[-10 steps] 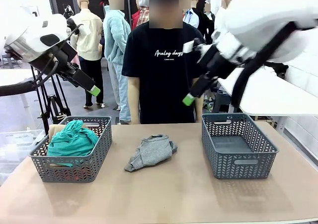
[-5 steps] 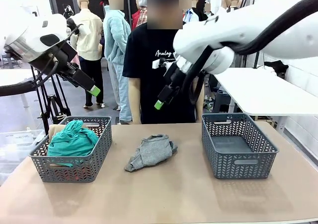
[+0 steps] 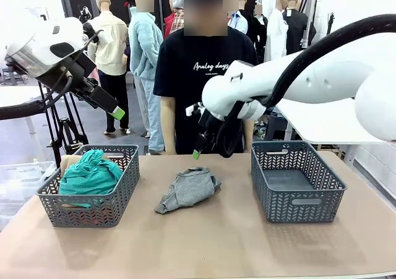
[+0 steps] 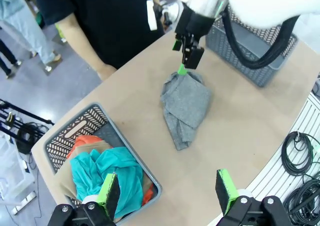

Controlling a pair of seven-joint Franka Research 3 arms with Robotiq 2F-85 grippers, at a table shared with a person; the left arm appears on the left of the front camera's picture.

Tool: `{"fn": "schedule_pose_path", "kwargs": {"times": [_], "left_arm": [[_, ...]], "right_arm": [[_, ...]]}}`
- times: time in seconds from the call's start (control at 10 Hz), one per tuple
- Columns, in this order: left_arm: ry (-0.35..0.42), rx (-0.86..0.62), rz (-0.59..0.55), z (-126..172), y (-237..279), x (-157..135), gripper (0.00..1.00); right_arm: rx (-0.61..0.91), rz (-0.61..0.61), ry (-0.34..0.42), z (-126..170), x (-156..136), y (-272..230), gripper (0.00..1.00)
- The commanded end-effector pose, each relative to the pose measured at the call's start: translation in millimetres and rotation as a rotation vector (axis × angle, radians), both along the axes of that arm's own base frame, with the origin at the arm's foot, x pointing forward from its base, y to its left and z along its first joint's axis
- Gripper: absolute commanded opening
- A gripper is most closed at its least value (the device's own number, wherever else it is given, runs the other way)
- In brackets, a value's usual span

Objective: Sort the tops and bottoms.
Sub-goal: Lift clothes from the center of the table with your right hand.

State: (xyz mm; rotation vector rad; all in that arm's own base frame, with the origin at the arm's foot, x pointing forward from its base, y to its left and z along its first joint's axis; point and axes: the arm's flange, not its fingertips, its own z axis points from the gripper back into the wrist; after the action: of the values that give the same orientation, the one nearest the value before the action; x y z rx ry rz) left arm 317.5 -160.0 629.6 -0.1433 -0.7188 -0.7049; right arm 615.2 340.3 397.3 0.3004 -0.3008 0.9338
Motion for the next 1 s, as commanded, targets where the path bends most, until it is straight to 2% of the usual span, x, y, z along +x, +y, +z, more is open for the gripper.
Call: {"fn": "schedule_pose_path", "kwargs": {"times": [0.0,0.1,0.2,0.5,0.7,0.9], "left_arm": [[0.002,-0.012,0.004,-0.2,1.2,-0.5,1.0],[0.002,-0.012,0.004,-0.2,1.2,-0.5,1.0],[0.002,-0.012,0.004,-0.2,1.2,-0.5,1.0],[0.002,-0.012,0.004,-0.2,1.2,-0.5,1.0],[0.002,-0.012,0.004,-0.2,1.2,-0.5,1.0],[0.002,-0.012,0.004,-0.2,1.2,-0.5,1.0]], "right_arm": [[-0.079,-0.02,-0.029,-12.2,-7.0,12.3,1.0],[-0.111,-0.027,-0.015,-10.5,-17.4,13.1,1.0],[-0.036,-0.002,-0.002,-13.6,-0.7,4.1,1.0],[-0.06,-0.001,-0.003,-17.1,-4.9,9.6,1.0],[-0.116,-0.025,-0.006,-33.4,-12.0,15.4,1.0],[-0.107,-0.008,0.019,-53.8,-12.3,22.4,1.0]]}}
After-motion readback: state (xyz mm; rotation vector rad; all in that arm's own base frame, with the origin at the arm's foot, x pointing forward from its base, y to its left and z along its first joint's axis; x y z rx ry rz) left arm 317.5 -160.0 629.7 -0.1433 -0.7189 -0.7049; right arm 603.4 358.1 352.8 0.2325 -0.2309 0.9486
